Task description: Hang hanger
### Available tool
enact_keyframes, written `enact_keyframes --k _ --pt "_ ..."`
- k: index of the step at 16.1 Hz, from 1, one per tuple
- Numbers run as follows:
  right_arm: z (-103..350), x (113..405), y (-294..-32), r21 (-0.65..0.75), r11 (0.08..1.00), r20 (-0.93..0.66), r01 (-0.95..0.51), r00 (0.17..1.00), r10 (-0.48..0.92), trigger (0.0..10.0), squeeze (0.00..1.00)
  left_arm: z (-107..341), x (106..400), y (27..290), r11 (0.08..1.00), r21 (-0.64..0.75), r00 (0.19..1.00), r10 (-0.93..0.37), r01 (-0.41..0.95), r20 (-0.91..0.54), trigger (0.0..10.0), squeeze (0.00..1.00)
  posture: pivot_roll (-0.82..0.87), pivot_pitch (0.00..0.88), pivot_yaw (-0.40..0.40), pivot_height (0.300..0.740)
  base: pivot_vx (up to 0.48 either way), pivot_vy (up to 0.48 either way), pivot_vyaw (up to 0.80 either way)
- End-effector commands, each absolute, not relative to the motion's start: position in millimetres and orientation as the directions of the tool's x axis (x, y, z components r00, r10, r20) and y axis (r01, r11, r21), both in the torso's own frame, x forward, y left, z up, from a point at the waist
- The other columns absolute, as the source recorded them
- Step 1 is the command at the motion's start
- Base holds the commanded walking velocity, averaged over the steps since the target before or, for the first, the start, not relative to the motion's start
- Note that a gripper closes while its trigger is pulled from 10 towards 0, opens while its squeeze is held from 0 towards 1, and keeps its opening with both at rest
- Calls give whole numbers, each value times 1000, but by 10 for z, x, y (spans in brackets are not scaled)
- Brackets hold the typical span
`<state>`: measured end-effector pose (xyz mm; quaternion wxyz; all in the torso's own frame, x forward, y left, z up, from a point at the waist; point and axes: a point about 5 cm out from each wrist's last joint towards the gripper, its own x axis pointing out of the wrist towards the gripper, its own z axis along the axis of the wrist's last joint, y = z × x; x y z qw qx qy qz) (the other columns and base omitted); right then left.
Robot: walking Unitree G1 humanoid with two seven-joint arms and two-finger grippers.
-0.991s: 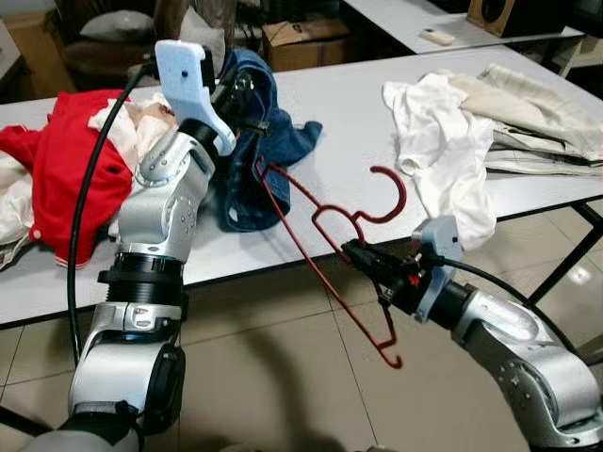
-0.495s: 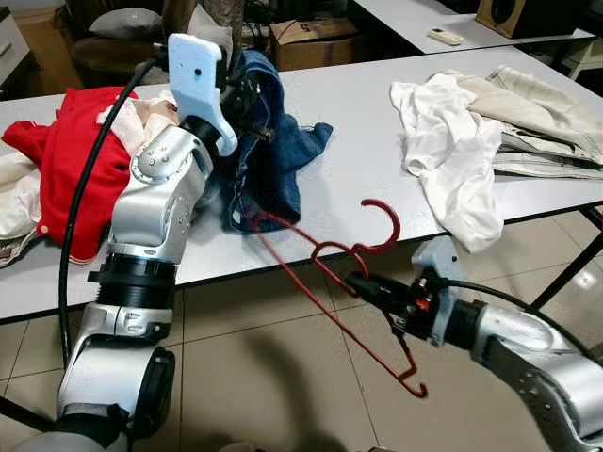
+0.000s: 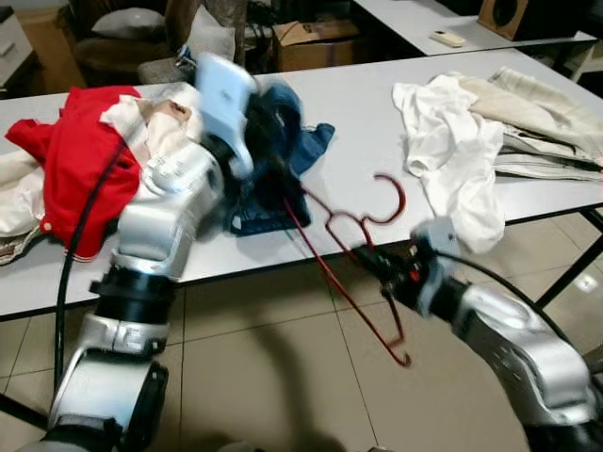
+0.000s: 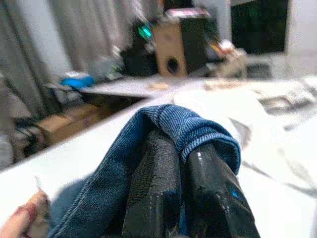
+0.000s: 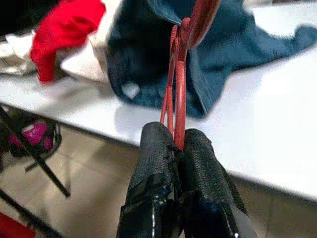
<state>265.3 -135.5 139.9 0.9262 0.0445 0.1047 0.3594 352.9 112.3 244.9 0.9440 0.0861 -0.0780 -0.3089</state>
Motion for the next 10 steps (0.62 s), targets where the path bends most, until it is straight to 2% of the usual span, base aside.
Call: enact_keyframes --k 1,2,3,4,6,7,10 --pt "1439 2676 -1354 144 742 -142 -655 729 670 10000 0 2450 3510 1092 777 233 786 -614 585 76 0 0 -108 0 20 740 0 0 0" --pt "1486 2709 -1287 151 727 -112 -670 719 686 10000 0 2345 3507 1053 757 269 782 -623 596 24 5529 0 -104 0 17 740 0 0 0" --pt "1560 2721 -1214 183 693 -64 -697 695 716 10000 0 2228 3516 1042 743 315 788 -615 590 -26 7059 0 -105 0 16 740 0 0 0" --pt "1594 2730 -1182 194 680 -42 -708 686 726 10000 0 2178 3524 1048 743 330 796 -603 582 -46 10000 0 -105 0 16 740 0 0 0" --pt "1661 2754 -1158 216 669 -4 -711 684 729 10000 0 2111 3546 1108 754 356 821 -566 552 -75 10000 0 -103 0 12 740 0 0 0" --pt "1699 2769 -1158 236 666 20 -708 689 725 10000 0 2078 3542 1165 753 366 826 -556 547 -91 10000 1000 -103 0 12 740 0 0 0" --pt "1751 2799 -1170 273 665 58 -696 702 710 10000 0 2066 3522 1315 767 385 848 -523 514 -90 10000 1000 -104 0 13 740 0 0 0"
